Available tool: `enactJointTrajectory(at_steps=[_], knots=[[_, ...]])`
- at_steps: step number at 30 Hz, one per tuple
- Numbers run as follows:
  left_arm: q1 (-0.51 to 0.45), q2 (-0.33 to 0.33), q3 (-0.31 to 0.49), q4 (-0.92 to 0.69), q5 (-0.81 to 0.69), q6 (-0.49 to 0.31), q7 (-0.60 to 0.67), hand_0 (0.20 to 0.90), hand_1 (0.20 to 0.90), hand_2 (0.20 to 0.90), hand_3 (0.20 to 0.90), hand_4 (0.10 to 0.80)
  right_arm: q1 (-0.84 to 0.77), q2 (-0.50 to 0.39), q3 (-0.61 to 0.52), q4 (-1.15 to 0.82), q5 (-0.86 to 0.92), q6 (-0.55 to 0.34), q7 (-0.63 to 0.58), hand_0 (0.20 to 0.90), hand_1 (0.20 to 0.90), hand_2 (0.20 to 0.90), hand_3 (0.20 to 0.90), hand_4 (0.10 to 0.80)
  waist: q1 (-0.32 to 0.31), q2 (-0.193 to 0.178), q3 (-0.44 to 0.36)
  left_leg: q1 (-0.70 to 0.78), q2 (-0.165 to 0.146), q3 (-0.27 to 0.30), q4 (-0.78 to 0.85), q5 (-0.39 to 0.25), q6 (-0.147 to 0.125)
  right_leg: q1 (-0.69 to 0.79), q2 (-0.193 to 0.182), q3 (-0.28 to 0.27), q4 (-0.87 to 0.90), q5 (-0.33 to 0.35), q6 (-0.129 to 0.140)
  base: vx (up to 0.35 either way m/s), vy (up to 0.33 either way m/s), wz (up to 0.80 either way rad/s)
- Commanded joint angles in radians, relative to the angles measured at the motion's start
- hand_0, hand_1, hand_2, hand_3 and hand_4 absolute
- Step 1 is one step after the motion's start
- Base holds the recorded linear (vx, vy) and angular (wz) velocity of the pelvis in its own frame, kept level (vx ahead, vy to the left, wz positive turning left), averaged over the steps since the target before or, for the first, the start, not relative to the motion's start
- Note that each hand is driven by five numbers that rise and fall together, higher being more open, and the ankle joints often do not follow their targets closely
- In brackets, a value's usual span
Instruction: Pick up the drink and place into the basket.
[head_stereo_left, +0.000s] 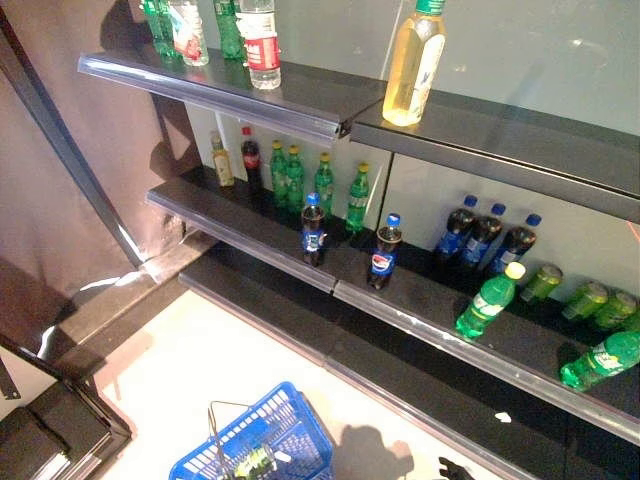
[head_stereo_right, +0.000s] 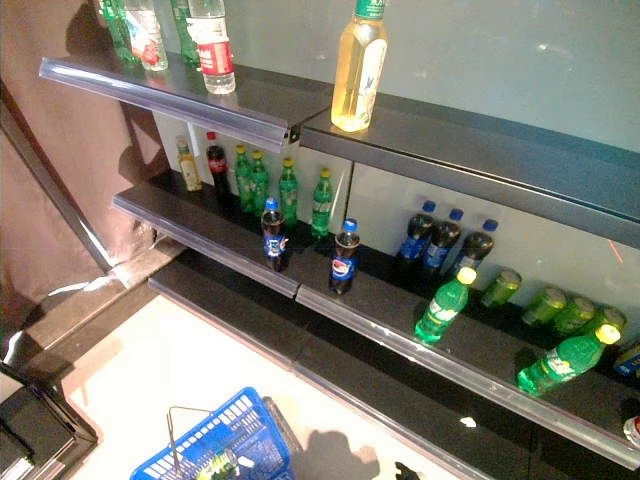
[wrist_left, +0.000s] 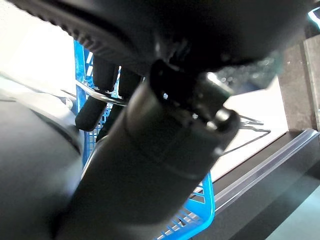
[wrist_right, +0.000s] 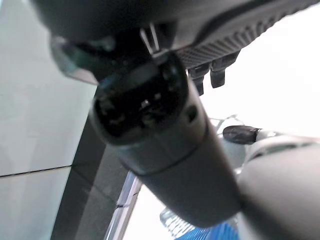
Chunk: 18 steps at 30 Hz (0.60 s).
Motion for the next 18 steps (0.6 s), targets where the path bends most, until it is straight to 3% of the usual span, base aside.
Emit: enactJointTrajectory(at_steps=[1, 3, 6, 9, 12, 15, 18], knots=[[-0.058, 0.016, -0.028, -0.062, 0.055, -0.035, -0.010, 0.300, 0.300, 0.300, 0.200, 0.100, -0.044, -0.069, 0.048, -0.181, 0.054, -0.071, 0.027, 0.900, 0.900, 0.900, 0.900, 0.800, -0.012, -0.012, 0.038, 0.005, 0.024, 0.011, 0.006, -0.023, 0.001, 0.024, -0.057, -0.010, 0.017, 0.015, 0.065, -0.025, -0.022, -0.05], [-0.038, 0.026, -0.024, -0.102, 0.060, -0.021, -0.001, 0.300, 0.300, 0.300, 0.200, 0.100, -0.011, -0.102, 0.073, -0.428, 0.058, -0.009, 0.039, 0.900, 0.900, 0.900, 0.900, 0.800, -0.023, -0.019, 0.039, 0.003, 0.023, 0.015, 0.008, -0.023, 0.003, 0.020, -0.056, -0.006, 0.016, 0.017, 0.067, -0.036, -0.028, -0.10], [-0.021, 0.034, -0.025, -0.119, 0.058, -0.018, -0.001, 0.300, 0.300, 0.300, 0.200, 0.100, 0.014, -0.145, 0.094, -0.613, 0.051, -0.007, 0.047, 0.900, 0.900, 0.900, 0.900, 0.800, -0.034, -0.024, 0.036, 0.004, 0.022, 0.020, 0.007, -0.024, 0.003, 0.017, -0.055, -0.001, 0.015, 0.020, 0.069, -0.022, -0.015, -0.17], [-0.001, 0.042, -0.016, -0.125, 0.057, -0.024, -0.004, 0.300, 0.300, 0.300, 0.200, 0.100, 0.032, -0.236, 0.097, -0.859, -0.073, -0.099, -0.008, 0.900, 0.900, 0.900, 0.900, 0.800, -0.051, -0.026, 0.029, 0.008, 0.021, 0.032, 0.005, -0.028, 0.003, 0.013, -0.054, 0.006, 0.012, 0.021, 0.073, -0.005, -0.001, -0.01], [0.005, 0.040, -0.013, -0.125, 0.058, -0.029, -0.006, 0.300, 0.300, 0.300, 0.200, 0.100, 0.036, -0.254, 0.089, -0.919, -0.094, -0.100, -0.022, 0.900, 0.900, 0.900, 0.900, 0.800, -0.055, -0.025, 0.027, 0.009, 0.021, 0.035, 0.005, -0.029, 0.003, 0.011, -0.054, 0.008, 0.012, 0.022, 0.074, 0.000, 0.000, 0.00], [0.017, 0.035, 0.015, -0.111, 0.050, -0.043, -0.026, 0.300, 0.300, 0.300, 0.200, 0.100, 0.038, -0.337, 0.015, -1.179, -0.167, -0.162, -0.134, 0.900, 0.900, 0.900, 0.900, 0.800, -0.081, -0.018, 0.018, 0.011, 0.025, 0.060, 0.003, -0.032, 0.003, -0.003, -0.057, 0.023, 0.015, 0.021, 0.081, -0.046, 0.050, -0.03], [0.024, 0.025, 0.023, -0.108, 0.050, -0.053, -0.030, 0.300, 0.300, 0.300, 0.200, 0.100, 0.041, -0.355, -0.032, -1.263, -0.197, -0.179, -0.187, 0.900, 0.900, 0.900, 0.900, 0.800, -0.092, -0.014, 0.014, 0.014, 0.026, 0.068, 0.002, -0.037, 0.005, -0.008, -0.057, 0.033, 0.016, 0.019, 0.083, -0.016, 0.031, -0.30]])
